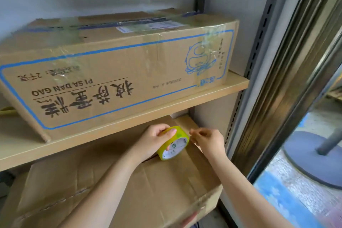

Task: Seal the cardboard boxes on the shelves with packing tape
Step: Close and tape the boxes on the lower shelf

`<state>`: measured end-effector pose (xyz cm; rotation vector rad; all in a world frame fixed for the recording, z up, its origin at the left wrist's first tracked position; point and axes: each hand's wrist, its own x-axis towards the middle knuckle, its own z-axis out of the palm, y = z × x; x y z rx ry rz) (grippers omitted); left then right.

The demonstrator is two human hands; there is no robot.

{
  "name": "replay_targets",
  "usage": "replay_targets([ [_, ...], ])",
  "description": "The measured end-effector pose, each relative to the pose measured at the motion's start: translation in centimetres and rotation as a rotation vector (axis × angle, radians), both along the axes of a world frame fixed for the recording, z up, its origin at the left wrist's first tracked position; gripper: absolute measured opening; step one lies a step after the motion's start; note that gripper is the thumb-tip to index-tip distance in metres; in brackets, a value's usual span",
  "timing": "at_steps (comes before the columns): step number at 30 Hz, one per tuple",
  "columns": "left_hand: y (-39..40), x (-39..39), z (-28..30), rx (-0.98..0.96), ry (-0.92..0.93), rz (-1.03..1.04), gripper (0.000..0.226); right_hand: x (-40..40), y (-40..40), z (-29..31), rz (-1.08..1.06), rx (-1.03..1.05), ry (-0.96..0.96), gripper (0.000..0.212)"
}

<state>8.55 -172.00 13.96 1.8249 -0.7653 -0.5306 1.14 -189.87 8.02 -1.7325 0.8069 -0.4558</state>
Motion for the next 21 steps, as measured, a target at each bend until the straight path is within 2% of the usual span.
replay_targets([
  [2,-0.5,0.3,0.1,-0.009,-0.015,0.007,0.03,0.2,-0.6,-0.5,-0.021,-0.027,-0.013,0.016],
  [5,-1.2,0.9,0.3,0.05,-0.052,-0.037,0.031,0.8,-0.9,-1.5,-0.016,0.167,-0.01,0.019],
  [7,-1.5,1.0,0.3,0.096,-0.069,-0.029,0.032,1.4,-1.1,-1.6,-0.025,0.185,0.033,0.017],
  [10,-1.5,0.8,0.4,0.202,-0.189,0.049,0.039,1.9,-2.0,-1.3,-0.063,0.218,0.047,0.016],
  [13,-1.3,0.6,0.5,0.27,-0.258,0.115,0.047,2.5,-2.9,-1.7,-0.027,0.173,0.085,0.019],
  [16,-1.6,0.5,0.9,0.348,-0.328,0.193,0.045,3.2,-2.7,-1.7,0.02,0.149,0.17,0.018],
  [21,-1.5,0.7,0.7,0.386,-0.325,0.231,0.044,3.8,-2.5,-2.0,0.09,0.007,0.418,0.031],
])
